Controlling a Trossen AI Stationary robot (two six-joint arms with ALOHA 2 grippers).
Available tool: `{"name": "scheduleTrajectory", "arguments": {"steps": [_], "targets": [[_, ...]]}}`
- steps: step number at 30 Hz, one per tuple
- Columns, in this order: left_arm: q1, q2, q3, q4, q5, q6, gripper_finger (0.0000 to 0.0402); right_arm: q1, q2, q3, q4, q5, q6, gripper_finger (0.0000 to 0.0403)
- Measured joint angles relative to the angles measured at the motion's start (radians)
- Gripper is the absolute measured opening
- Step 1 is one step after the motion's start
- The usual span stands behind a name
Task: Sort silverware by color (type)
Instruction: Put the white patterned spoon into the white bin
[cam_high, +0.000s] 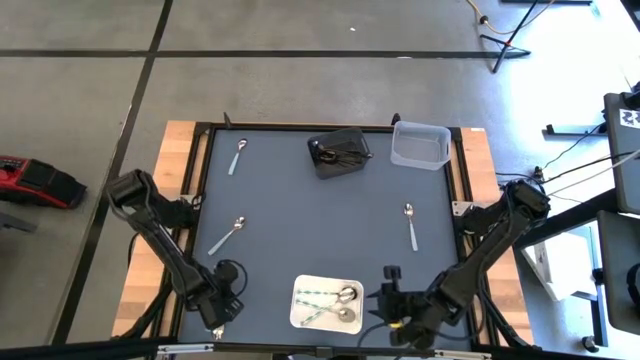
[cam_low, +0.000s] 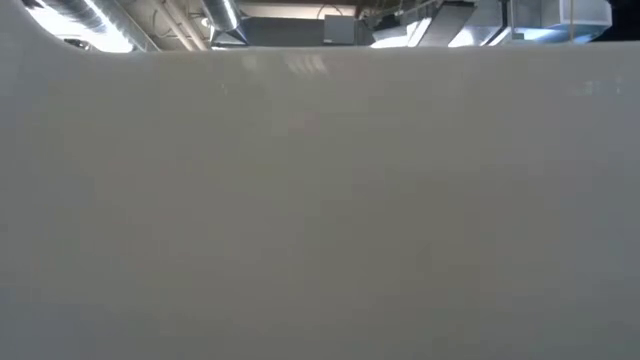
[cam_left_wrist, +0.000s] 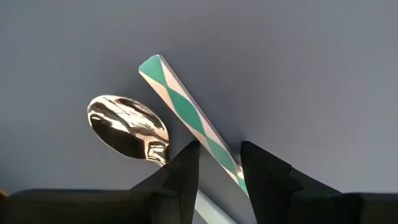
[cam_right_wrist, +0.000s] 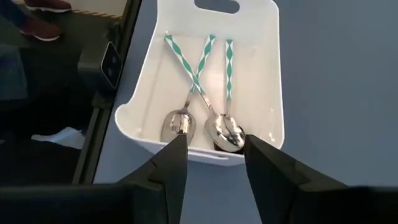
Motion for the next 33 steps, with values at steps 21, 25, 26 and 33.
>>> {"name": "scheduleTrajectory", "arguments": {"steps": [21,25,26,33], "targets": [[0.002,0.027,0.0,0.062,-0.13,0.117,0.0025,0.0,0.011,-0.007,0.117,0.038,-0.003,0.0147],[0.003,0.028,0.0,0.075,-0.168,0.148,0.0019,0.0,0.011,-0.007,0.117,0.038,-0.003,0.0147],[0.003,0.028,0.0,0.077,-0.173,0.155,0.002,0.0,0.011,-0.007,0.117,0.038,-0.003,0.0147],[0.01,0.023,0.077,0.004,-0.326,0.272,0.0027,0.0,0.011,-0.007,0.114,0.038,-0.004,0.0147]]}}
